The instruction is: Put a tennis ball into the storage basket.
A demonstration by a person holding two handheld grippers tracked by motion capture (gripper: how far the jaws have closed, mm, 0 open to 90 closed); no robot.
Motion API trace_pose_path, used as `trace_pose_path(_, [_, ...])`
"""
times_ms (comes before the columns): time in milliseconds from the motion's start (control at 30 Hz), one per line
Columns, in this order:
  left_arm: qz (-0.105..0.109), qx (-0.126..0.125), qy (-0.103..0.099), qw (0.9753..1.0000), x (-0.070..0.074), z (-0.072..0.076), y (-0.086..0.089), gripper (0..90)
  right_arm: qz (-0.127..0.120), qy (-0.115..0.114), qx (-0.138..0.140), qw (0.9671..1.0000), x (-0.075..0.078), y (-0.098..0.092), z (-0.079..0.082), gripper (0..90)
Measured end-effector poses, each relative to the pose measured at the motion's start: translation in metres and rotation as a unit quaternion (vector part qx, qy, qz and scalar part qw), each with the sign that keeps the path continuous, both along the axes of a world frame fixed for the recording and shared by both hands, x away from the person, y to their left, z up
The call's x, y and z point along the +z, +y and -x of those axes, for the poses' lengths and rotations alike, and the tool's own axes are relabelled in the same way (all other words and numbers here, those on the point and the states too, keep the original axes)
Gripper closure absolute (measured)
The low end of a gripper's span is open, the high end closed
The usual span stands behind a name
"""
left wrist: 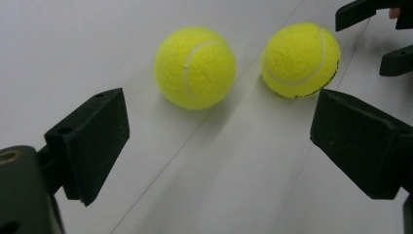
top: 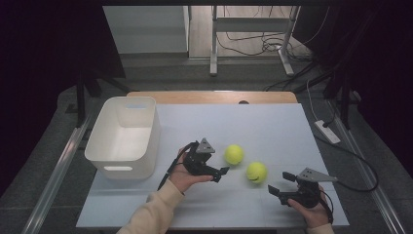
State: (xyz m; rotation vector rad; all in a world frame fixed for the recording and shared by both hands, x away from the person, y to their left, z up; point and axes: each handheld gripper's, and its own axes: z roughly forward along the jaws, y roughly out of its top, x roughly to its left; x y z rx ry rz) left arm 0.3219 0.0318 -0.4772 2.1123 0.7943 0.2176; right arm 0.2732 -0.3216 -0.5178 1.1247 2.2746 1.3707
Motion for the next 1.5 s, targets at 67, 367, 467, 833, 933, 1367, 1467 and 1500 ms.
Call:
trace_pose_path(67, [0.001,-0.002,0.004,1.0000,0.000,-0.003,-0.002,8.1,0.001,0.000,0.002,1.0000,0.000,0.001,0.000,13.6])
trace_pose_path(367, [-0.012,-0.011,0.007,0.9999,-0.001,-0.014,-0.015,8.0,-0.001,0.002,0.001,1.0000,-0.001,0.000,-0.001,13.6])
trace_pose_path(467, [-0.013,-0.014,0.008,0.9998,-0.002,-0.019,-0.019,8.0,0.001,0.002,0.002,1.0000,-0.001,0.000,0.000,13.6])
trace_pose_path(833, [-0.019,-0.016,0.018,0.9995,-0.007,-0.031,-0.027,8.0,0.001,-0.002,0.006,1.0000,0.000,0.002,0.000,13.6])
trace_pose_path(933, [-0.026,-0.019,0.019,0.9993,-0.008,-0.034,-0.029,8.0,0.001,-0.002,0.007,1.0000,0.000,0.002,0.000,13.6])
trace_pose_path(1367, [-0.033,-0.029,0.032,0.9985,-0.006,-0.044,-0.038,7.7,0.002,-0.001,0.005,1.0000,-0.001,0.001,-0.001,13.6])
trace_pose_path(1467, [-0.036,-0.032,0.044,0.9979,-0.006,-0.049,-0.043,6.3,0.003,0.000,0.005,1.0000,-0.001,0.001,-0.001,13.6])
trace_pose_path(1500, [-0.035,-0.033,0.048,0.9977,-0.006,-0.049,-0.044,6.1,0.003,0.000,0.005,1.0000,-0.001,0.001,-0.001,13.6])
